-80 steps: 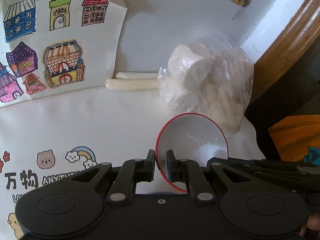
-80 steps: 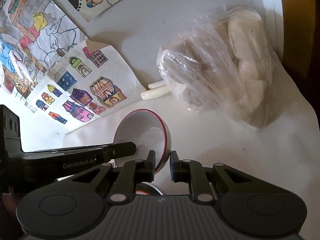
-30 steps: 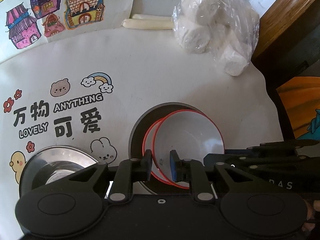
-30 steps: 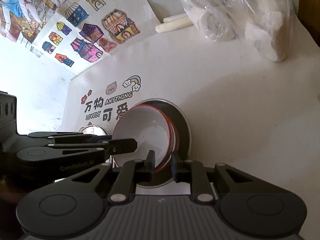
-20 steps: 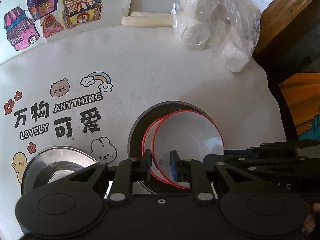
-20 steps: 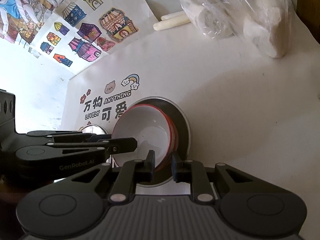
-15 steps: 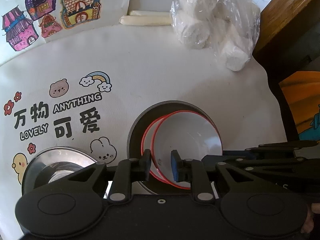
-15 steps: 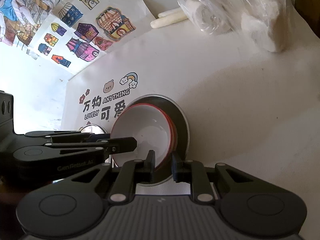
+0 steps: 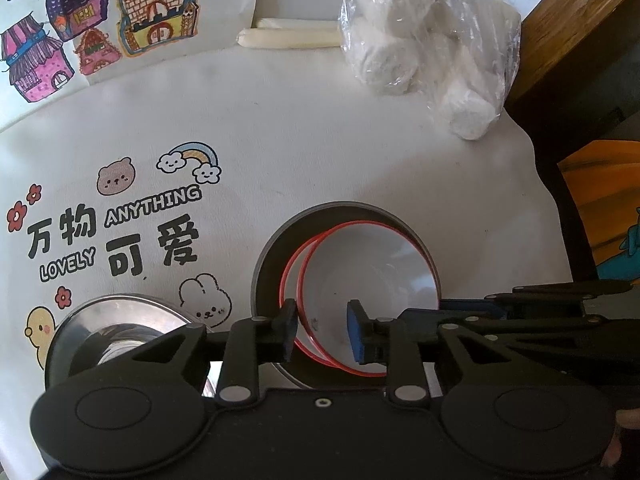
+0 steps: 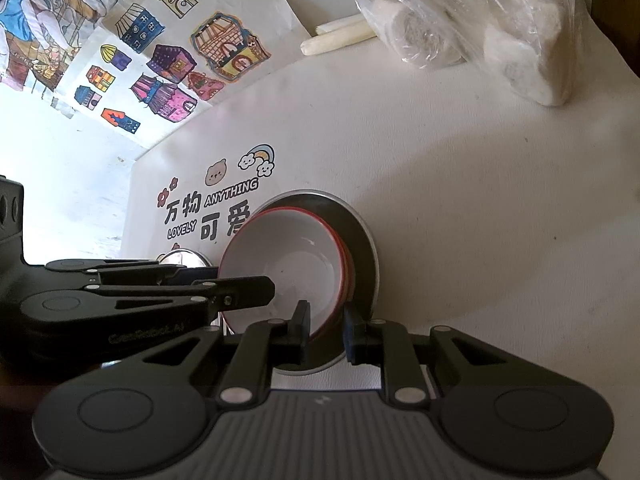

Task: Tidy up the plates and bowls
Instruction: 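Lower the white bowl into the steel bowl and open both tools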

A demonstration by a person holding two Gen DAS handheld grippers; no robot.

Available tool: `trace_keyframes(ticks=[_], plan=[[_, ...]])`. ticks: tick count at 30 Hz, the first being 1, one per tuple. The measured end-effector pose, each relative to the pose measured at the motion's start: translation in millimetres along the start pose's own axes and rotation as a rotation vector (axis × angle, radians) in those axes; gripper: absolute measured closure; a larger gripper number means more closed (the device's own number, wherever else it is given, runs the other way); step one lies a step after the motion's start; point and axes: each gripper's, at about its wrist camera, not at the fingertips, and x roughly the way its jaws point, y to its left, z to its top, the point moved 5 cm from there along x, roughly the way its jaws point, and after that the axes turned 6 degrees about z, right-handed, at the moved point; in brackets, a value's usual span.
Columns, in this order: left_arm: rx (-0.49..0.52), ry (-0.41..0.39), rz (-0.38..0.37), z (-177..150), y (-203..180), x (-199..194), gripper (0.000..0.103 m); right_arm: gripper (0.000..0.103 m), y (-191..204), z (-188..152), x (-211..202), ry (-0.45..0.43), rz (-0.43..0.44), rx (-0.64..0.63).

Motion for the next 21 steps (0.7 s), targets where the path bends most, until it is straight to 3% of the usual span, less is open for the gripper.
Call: trace_keyframes(ticks=[12, 18, 21], plan=[[-0.029, 0.001, -0.007, 2, 8, -5, 0.069, 0.080, 1, 1, -1, -0.013, 0.000, -0.006], [-0.055, -0.023, -0.021, 3, 15, -14, 0.051, 0.075, 2, 1, -9, -0.040, -0.007, -0.017], [-0.071, -0.044, -0.024, 6, 21, -22, 0.040, 0.066, 2, 1, -14, -0.058, -0.011, -0.021]])
